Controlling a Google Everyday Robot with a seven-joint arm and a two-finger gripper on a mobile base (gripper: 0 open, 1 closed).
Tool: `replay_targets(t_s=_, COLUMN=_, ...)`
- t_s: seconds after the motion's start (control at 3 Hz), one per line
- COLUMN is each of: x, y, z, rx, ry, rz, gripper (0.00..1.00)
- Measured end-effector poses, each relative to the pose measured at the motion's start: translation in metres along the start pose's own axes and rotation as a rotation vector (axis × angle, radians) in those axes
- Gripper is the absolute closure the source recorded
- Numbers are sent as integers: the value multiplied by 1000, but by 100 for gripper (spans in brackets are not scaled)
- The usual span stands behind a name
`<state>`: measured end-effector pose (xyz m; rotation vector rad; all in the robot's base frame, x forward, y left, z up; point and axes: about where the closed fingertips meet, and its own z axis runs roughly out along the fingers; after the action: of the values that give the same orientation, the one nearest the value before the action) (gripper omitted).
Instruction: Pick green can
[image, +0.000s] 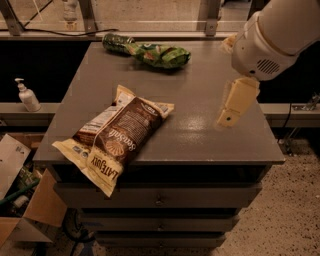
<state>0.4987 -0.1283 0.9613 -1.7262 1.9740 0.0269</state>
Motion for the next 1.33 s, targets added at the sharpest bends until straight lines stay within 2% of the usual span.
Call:
replay_targets(t_s=0.33, x=-12, y=-18, z=13, rx=40, ry=-39, rz=11, gripper=0)
replay_targets(t_s=1.0, x=-53, y=-92, z=52, rx=142, ry=-138, rz=47, gripper=0)
replay_targets(t_s=1.33, x=-78, y=-131, z=75, rx=170, ry=-193, rz=75, gripper=0)
